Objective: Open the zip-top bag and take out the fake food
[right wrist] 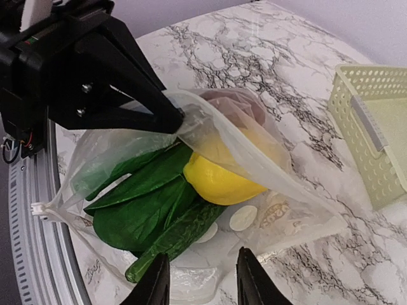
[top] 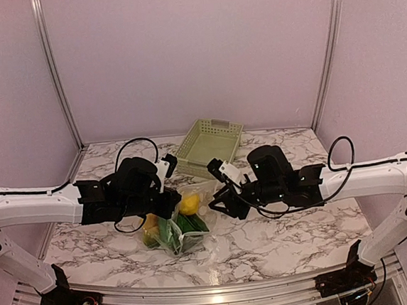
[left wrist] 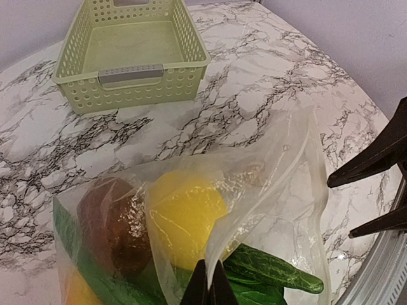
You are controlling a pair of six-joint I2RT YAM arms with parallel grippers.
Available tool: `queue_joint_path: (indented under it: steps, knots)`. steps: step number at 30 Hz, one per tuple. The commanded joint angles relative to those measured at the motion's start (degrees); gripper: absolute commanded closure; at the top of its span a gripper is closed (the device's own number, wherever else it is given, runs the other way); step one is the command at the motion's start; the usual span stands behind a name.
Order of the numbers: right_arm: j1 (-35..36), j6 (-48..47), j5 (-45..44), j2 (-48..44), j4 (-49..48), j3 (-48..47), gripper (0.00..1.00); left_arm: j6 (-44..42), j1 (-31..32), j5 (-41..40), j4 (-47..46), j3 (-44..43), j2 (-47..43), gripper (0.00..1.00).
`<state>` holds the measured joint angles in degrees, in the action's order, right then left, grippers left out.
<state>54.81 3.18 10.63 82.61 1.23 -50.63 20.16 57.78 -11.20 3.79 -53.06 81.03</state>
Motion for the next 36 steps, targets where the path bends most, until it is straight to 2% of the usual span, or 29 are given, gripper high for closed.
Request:
queue_joint_path:
  steps: [1, 6, 9, 17, 22, 31, 36]
  knots:
    - [2.6, -4.7, -0.2, -2.0, -4.9, -1.4, 0.65, 0.7, 0.2, 3.2, -3.0, 0.9, 1.6, 1.00]
    - [5.0, -4.8, -4.5, 5.9, -2.6, -6.3, 0.65, 1.0, 0.2, 2.8, -3.2, 0.7, 2.2, 1.00]
    - [5.1, -3.5, -7.1, 8.5, -4.9, -6.2, 0.65, 1.1, 0.2, 2.6, -3.3, 0.9, 2.2, 1.00]
    - [5.0, 1.7, -12.9, 14.8, -11.2, -7.5, 0.34, 1.6, 0.2, 2.1, -3.3, 1.2, 1.2, 1.00]
    - [5.0, 5.0, -17.2, 18.1, -14.5, -8.5, 0.23, 1.6, 0.2, 1.9, -3.3, 1.7, 0.4, 1.00]
    - [5.0, 9.5, -22.1, 24.1, -19.3, -10.3, 0.20, 1.9, 0.2, 1.9, -5.0, 3.0, -0.6, 1.00]
    - [5.0, 10.7, -24.1, 27.0, -18.1, -11.9, 0.27, 1.9, 0.2, 1.0, -4.8, 3.2, -0.9, 1.00]
